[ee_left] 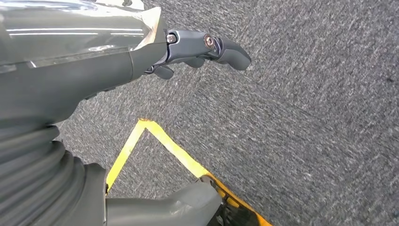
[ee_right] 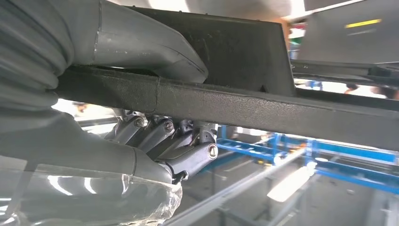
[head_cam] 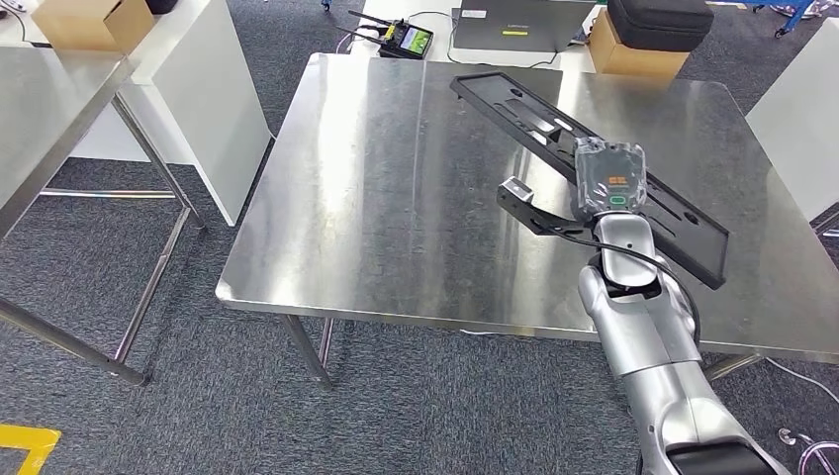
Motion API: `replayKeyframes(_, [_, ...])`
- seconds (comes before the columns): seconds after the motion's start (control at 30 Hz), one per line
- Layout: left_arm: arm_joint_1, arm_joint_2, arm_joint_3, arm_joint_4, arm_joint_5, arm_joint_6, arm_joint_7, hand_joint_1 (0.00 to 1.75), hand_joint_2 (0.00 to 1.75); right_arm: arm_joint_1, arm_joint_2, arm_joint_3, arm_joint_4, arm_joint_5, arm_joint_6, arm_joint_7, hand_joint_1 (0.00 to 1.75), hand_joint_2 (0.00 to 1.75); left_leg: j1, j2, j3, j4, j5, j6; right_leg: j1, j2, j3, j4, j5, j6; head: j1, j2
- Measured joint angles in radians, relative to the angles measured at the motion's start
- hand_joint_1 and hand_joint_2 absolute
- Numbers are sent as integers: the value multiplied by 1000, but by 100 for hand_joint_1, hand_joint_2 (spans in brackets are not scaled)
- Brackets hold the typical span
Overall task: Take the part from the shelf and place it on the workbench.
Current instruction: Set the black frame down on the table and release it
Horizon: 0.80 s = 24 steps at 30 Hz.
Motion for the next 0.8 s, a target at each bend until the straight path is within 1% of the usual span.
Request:
replayKeyframes(0.23, [-2,3,-5,-1,0,23,13,0,175,-86,86,68,95,2,-14,-52,175,175,0,0,0,0,0,0,0,0,0,0,0,0,0,0])
replayKeyframes(0.43, [-1,8,-16,-1,0,2,-5,0,175,-131,151,137,141,12,-10,-71,175,175,1,0,0,0,0,0,0,0,-1,1,0,-1,0,0])
replayKeyframes(0.57, [-1,10,-18,-1,0,-2,-6,0,175,-140,173,163,153,14,-9,-75,175,175,1,0,0,0,0,0,0,0,-1,0,0,-1,0,0])
replayKeyframes(0.8, [-1,13,-18,-1,0,-10,-8,0,175,-147,183,183,165,16,2,-75,175,175,1,0,0,0,0,0,0,0,-1,0,0,-1,0,0])
